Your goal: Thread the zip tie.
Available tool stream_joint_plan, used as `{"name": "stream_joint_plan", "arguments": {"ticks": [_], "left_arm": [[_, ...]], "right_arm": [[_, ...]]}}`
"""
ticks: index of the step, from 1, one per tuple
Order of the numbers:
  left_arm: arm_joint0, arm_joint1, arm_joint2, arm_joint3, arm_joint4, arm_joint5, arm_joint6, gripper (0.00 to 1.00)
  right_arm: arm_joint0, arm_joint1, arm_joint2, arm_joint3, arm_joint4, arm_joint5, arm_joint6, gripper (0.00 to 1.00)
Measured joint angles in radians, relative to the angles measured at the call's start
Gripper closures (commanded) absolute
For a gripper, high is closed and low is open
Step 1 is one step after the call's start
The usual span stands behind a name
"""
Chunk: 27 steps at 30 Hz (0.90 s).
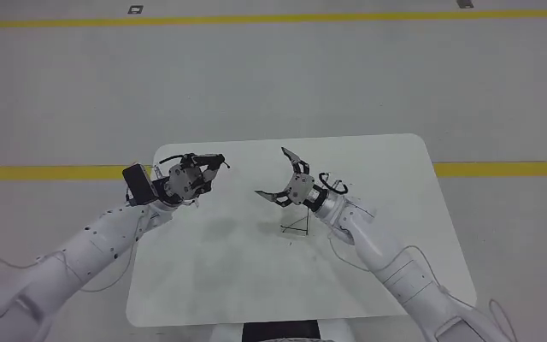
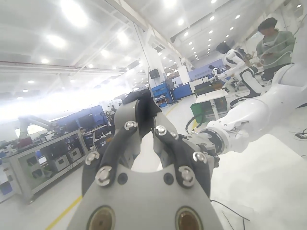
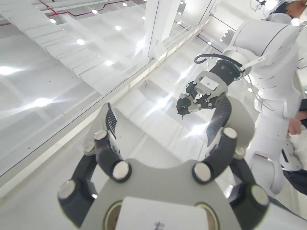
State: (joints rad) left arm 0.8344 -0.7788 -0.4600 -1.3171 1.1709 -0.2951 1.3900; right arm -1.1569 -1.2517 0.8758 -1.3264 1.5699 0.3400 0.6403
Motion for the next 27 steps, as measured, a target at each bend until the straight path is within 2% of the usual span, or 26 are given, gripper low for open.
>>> {"name": "stream_joint_plan", "arguments": {"ticks": [17,25,27], "left_arm": [[0.0,0.0,0.001,0.0,-0.001,0.001,0.0,1.0],[0.0,0.0,0.001,0.0,-0.001,0.001,0.0,1.0],[0.0,0.0,0.001,0.0,-0.001,0.001,0.0,1.0]], "right_arm": [[0.0,0.0,0.0,-0.002,-0.002,-0.002,-0.002,0.0],[0.004,-0.002,0.023,-0.055,-0.117,-0.069,0.027,0.0],[0.013,-0.003,0.029,-0.061,-0.166,-0.104,0.042,0.0]]}}
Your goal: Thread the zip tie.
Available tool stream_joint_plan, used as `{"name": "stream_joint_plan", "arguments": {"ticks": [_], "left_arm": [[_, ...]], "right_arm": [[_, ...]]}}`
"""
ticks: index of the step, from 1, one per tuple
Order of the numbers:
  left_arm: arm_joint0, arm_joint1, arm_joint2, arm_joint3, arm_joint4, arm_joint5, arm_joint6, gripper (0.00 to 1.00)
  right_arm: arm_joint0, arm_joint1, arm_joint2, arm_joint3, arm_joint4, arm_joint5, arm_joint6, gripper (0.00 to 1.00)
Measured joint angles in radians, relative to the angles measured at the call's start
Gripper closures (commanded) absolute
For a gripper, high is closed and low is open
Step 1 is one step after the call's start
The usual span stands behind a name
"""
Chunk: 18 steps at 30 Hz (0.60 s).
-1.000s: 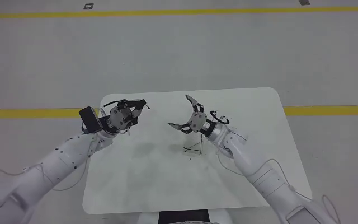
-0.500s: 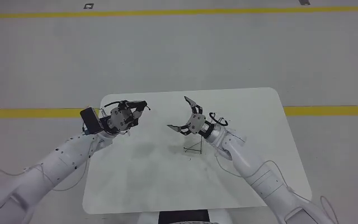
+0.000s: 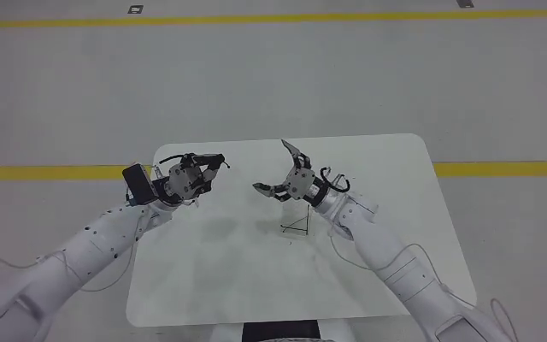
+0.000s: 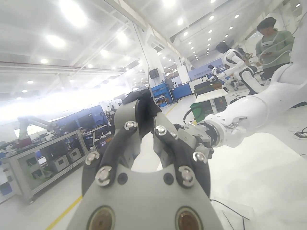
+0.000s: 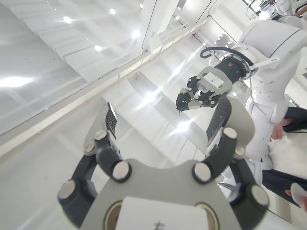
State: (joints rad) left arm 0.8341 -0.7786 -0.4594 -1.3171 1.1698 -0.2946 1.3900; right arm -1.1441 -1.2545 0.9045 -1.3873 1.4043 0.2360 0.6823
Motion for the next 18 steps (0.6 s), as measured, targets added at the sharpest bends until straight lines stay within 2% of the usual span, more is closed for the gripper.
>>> {"name": "stream_joint_plan", "arguments": {"ticks": [6,12,18], "left_arm": [[0.0,0.0,0.0,0.0,0.0,0.0,0.0,1.0],[0.0,0.0,0.0,0.0,0.0,0.0,0.0,1.0],[0.0,0.0,0.0,0.0,0.0,0.0,0.0,1.0]], "right_arm": [[0.018,-0.003,-0.003,0.01,-0.2,-0.137,0.015,0.0],[0.017,-0.009,-0.001,0.029,-0.334,-0.281,0.034,0.0],[0.026,-0.011,0.008,0.054,-0.452,-0.38,0.075,0.0]]}}
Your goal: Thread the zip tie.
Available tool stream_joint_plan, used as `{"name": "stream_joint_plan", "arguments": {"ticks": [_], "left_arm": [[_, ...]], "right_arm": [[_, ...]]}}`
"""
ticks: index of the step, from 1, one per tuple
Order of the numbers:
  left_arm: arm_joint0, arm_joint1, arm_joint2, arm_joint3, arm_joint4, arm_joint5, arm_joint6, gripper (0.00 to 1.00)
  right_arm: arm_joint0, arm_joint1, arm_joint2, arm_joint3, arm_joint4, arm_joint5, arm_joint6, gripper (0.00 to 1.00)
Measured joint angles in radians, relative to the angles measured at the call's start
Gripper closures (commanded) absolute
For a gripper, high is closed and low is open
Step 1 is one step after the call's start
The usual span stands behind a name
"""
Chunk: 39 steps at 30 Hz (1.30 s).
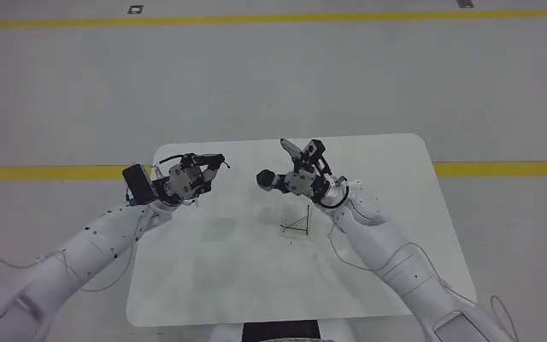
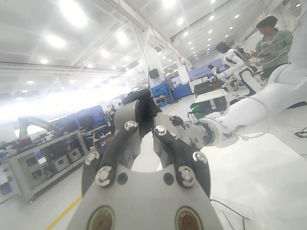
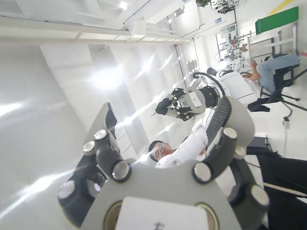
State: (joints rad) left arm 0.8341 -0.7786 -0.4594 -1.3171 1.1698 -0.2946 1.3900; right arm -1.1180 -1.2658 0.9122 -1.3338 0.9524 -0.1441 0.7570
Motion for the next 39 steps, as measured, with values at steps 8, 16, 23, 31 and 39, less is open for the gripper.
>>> {"name": "stream_joint_plan", "arguments": {"ticks": [8,16,23,31,39], "left_arm": [[0.0,0.0,0.0,0.0,0.0,0.0,0.0,1.0],[0.0,0.0,0.0,0.0,0.0,0.0,0.0,1.0],[0.0,0.0,0.0,0.0,0.0,0.0,0.0,1.0],[0.0,0.0,0.0,0.0,0.0,0.0,0.0,1.0],[0.0,0.0,0.0,0.0,0.0,0.0,0.0,1.0]], "right_arm": [[0.005,0.0,0.001,-0.002,-0.057,-0.036,0.004,0.0],[0.004,0.004,0.005,-0.018,-0.133,-0.077,-0.021,0.0],[-0.008,0.011,0.019,-0.058,-0.455,-0.198,-0.092,0.0],[-0.039,0.004,0.057,-0.18,-0.8,-0.196,-0.224,0.0],[-0.04,0.002,0.058,-0.214,-0.874,-0.196,-0.264,0.0]]}}
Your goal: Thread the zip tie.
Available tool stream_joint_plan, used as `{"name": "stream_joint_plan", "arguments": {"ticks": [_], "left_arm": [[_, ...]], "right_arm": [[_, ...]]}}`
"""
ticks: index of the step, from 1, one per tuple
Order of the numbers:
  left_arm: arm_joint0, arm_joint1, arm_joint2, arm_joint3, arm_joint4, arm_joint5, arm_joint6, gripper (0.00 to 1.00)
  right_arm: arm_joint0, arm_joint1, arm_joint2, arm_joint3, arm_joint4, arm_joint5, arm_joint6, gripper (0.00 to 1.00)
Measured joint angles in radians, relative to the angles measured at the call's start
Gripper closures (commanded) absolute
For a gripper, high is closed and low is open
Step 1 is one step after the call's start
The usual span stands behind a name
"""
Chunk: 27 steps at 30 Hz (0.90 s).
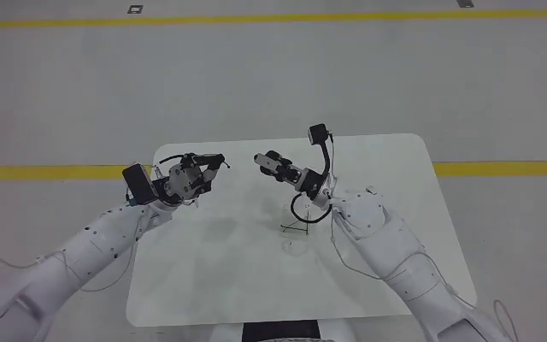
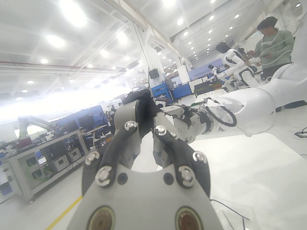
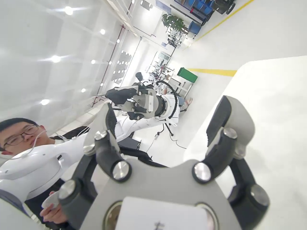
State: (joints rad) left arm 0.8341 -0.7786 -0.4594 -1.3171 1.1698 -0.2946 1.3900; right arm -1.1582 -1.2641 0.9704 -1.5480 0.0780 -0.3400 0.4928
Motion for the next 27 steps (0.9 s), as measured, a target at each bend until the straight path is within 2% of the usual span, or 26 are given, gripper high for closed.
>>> {"name": "stream_joint_plan", "arguments": {"ticks": [5,8,10,16,19,27], "left_arm": [[0.009,-0.002,-0.005,-0.015,-0.02,-0.002,-0.017,1.0],[0.03,-0.005,-0.025,-0.038,-0.067,-0.029,-0.028,1.0],[0.042,-0.006,-0.037,-0.045,-0.083,-0.044,-0.03,1.0],[0.072,-0.007,-0.054,-0.071,-0.142,-0.045,-0.032,1.0],[0.074,-0.006,-0.054,-0.076,-0.141,-0.045,-0.042,1.0],[0.074,-0.006,-0.057,-0.081,-0.134,-0.045,-0.052,1.0]], "right_arm": [[-0.002,0.0,0.0,-0.002,0.001,0.0,-0.002,0.0],[-0.015,-0.002,0.0,-0.03,0.018,0.0,-0.012,0.0],[-0.02,-0.001,0.0,-0.048,-0.024,0.0,-0.015,0.0],[-0.033,-0.007,-0.007,-0.094,-0.073,0.0,-0.054,0.0],[-0.029,-0.01,-0.018,-0.124,-0.096,0.0,-0.069,0.0],[-0.029,-0.01,-0.019,-0.126,-0.097,0.0,-0.067,0.0]]}}
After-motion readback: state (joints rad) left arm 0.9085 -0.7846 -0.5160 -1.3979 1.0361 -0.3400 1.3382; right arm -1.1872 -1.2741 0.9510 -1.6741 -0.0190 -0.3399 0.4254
